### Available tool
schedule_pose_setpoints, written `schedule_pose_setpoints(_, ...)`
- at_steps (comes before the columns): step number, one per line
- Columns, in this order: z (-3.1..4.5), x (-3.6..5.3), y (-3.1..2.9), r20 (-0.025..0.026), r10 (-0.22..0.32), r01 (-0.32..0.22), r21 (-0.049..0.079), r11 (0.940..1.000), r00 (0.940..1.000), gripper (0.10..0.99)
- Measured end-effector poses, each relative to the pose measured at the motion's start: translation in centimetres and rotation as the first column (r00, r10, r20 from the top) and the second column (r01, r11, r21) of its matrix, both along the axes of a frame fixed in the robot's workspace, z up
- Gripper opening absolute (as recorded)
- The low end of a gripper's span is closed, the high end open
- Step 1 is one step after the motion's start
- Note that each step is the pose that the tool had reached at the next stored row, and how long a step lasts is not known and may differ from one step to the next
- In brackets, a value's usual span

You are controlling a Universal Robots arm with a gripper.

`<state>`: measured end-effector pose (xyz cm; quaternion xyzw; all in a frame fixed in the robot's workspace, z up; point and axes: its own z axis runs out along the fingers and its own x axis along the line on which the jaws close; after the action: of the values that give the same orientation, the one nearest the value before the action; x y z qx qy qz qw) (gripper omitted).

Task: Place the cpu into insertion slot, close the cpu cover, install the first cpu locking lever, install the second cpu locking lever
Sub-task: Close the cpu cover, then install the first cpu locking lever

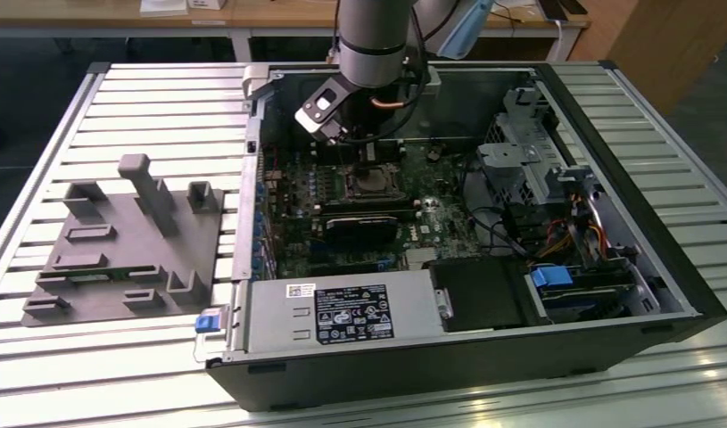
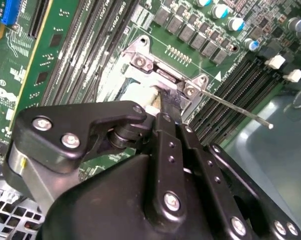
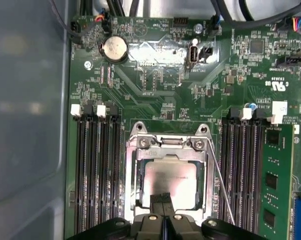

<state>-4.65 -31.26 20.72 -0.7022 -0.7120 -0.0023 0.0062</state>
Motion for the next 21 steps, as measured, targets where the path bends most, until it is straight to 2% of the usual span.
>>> schedule_pose_setpoints(9, 0.00, 0.46, 0.00, -0.0002, 0.000, 0.000, 0.000, 1.0000, 1.0000, 0.106)
schedule_pose_setpoints(21, 0.01, 0.49, 0.00, -0.0002, 0.000, 0.000, 0.000, 1.0000, 1.0000, 0.106)
